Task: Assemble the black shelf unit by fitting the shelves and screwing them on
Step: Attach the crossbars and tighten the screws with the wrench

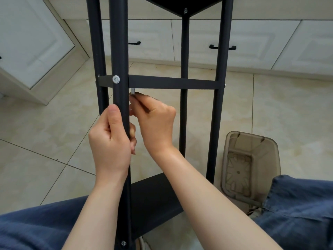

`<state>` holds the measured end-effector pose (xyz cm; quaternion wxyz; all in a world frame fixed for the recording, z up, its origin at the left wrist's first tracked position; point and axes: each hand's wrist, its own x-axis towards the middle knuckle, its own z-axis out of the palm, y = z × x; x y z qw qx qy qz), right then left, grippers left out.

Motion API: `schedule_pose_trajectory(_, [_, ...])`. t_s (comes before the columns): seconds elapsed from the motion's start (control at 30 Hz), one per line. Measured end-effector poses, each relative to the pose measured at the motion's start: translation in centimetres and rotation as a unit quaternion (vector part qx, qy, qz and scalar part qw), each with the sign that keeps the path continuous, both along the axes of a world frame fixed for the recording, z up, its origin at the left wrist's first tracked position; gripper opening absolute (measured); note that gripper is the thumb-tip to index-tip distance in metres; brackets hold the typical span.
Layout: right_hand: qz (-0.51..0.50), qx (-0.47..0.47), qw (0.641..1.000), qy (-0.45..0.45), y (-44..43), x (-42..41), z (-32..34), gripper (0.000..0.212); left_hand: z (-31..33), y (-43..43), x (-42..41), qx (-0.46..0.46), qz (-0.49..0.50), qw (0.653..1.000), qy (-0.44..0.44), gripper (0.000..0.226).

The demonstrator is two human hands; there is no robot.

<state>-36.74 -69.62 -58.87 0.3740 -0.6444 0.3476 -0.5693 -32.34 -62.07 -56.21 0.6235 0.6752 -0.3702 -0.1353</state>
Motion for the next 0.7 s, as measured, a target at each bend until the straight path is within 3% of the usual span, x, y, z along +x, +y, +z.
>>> schedule_pose_trajectory(0.23, [0.019, 0.021, 1.000, 0.002, 0.1, 0.8, 0.0, 0.011, -0.2, 0.3, 0.3, -0.002, -0.002, 1.000, 0.001, 0.052])
schedule_pose_trajectory(0.7, [0.169, 0.218, 0.952, 0.129, -0.8, -1.7, 2.1, 0.024, 0.0, 0.4, 0.3, 0.003, 0.000, 1.000, 0.009, 0.052])
